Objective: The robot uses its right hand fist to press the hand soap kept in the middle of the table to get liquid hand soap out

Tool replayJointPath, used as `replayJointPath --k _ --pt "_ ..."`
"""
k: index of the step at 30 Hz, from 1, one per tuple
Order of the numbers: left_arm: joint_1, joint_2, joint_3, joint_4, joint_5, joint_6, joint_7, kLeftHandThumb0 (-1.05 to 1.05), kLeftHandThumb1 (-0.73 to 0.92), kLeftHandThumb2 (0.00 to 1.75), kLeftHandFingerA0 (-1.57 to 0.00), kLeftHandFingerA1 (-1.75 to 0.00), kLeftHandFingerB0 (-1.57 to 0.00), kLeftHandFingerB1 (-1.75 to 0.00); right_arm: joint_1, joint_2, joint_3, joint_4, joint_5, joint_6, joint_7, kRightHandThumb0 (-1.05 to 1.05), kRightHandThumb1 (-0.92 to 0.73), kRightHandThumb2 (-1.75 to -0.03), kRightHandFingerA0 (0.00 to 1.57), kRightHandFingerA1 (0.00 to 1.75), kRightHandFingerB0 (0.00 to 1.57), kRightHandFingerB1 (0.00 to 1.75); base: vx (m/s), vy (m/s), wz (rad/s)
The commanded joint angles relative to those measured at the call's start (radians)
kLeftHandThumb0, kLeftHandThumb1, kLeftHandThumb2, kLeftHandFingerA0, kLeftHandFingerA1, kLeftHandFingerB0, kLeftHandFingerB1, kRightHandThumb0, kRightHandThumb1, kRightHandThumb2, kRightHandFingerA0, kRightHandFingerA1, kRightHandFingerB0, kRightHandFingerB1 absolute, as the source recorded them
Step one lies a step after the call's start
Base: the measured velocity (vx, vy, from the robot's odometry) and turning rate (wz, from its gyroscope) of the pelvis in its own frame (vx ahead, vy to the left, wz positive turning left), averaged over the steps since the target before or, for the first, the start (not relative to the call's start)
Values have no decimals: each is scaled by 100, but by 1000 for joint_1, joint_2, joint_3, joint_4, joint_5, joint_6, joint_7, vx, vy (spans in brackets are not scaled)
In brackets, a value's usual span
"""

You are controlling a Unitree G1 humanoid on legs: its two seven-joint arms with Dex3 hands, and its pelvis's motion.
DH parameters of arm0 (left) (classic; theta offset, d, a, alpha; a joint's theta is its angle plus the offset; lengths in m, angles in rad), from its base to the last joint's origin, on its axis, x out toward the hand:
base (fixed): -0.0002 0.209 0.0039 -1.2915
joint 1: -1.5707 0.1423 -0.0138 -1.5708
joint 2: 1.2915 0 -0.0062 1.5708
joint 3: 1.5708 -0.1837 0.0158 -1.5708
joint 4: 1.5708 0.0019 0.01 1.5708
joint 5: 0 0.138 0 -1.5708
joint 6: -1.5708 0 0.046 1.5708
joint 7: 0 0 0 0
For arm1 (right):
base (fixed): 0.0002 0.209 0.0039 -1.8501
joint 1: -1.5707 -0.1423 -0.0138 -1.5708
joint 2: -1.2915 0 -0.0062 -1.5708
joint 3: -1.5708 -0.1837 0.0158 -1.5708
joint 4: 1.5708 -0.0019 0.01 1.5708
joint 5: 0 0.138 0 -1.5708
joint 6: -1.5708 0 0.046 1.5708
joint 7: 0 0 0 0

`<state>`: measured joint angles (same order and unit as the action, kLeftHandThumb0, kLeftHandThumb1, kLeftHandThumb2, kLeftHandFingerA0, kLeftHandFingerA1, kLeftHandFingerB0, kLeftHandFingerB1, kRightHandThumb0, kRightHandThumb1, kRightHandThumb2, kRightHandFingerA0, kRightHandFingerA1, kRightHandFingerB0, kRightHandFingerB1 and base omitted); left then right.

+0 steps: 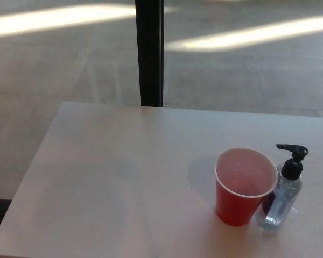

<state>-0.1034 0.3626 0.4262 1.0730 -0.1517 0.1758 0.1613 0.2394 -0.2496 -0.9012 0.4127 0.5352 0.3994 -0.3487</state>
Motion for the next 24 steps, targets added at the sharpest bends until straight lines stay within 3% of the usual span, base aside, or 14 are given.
replayJointPath --k 1,3,4,6,9,10,12,14,15,16,17,18,19,24 --pt "9 26 2 -13 -13 15 -18 -47 92 132 -45 -95 -26 -81 18 -33 19 -34 23 96 52 -37 -40 -106 73 143 58 108 0 0 0" --pt "11 24 3 -21 -15 18 -14 -48 92 132 -47 -97 -30 -86 19 -37 24 -22 23 87 73 -37 -41 -106 63 129 50 102 0 0 0" --pt "10 24 1 -15 -12 16 -11 -48 91 131 -47 -96 -31 -85 33 -35 36 -43 18 91 85 -42 -39 -108 80 102 52 82 0 0 0" --pt "8 22 2 -14 -14 19 3 -47 92 127 -49 -99 -34 -90 35 -43 45 -40 13 103 87 -41 -41 -104 94 161 64 104 0 0 0" --pt "6 20 6 -8 -16 20 17 -47 92 125 -50 -100 -34 -90 37 -48 46 -22 12 99 102 -41 -39 -107 107 163 71 108 0 0 0" --pt "8 21 1 -15 -13 28 13 -47 91 128 -48 -97 -32 -87 40 -50 48 -25 11 108 105 -41 -39 -106 76 138 59 104 0 0 0" --pt "11 20 0 -23 -14 32 14 -47 92 128 -47 -96 -30 -84 32 -49 38 -17 21 111 102 -39 -38 -107 84 101 57 83 0 0 0" --pt "12 18 7 -21 -20 26 13 -48 92 129 -47 -97 -30 -84 31 -49 36 -7 22 101 115 -38 -39 -106 80 124 55 95 0 0 0" --pt "9 22 6 -10 -19 22 6 -47 91 129 -46 -96 -29 -84 34 -41 42 -1 16 69 133 -39 -37 -108 104 149 64 98 0 0 0" --pt "12 22 3 -12 -16 18 3 -47 91 129 -48 -98 -30 -85 37 -38 47 -7 10 68 131 -41 -37 -107 111 117 66 86 0 0 0" --pt "10 23 4 -8 -18 17 2 -46 92 128 -49 -99 -29 -85 40 -32 51 -18 8 73 128 -41 -37 -106 97 117 60 91 0 0 0" --pt "9 24 2 -8 -16 21 2 -47 91 130 -48 -97 -29 -83 51 -20 59 -50 7 78 128 -41 -32 -107 82 95 79 101 0 0 0" --pt "10 24 -6 -13 -9 25 4 -47 90 130 -48 -95 -30 -83 69 -4 77 -100 0 87 126 -43 -32 -105 89 95 95 105 0 0 0" --pt "8 20 1 -18 -19 29 18 -48 92 127 -49 -100 -31 -87 92 10 98 -141 3 72 154 -42 -30 -100 93 96 81 94 0 0 0"
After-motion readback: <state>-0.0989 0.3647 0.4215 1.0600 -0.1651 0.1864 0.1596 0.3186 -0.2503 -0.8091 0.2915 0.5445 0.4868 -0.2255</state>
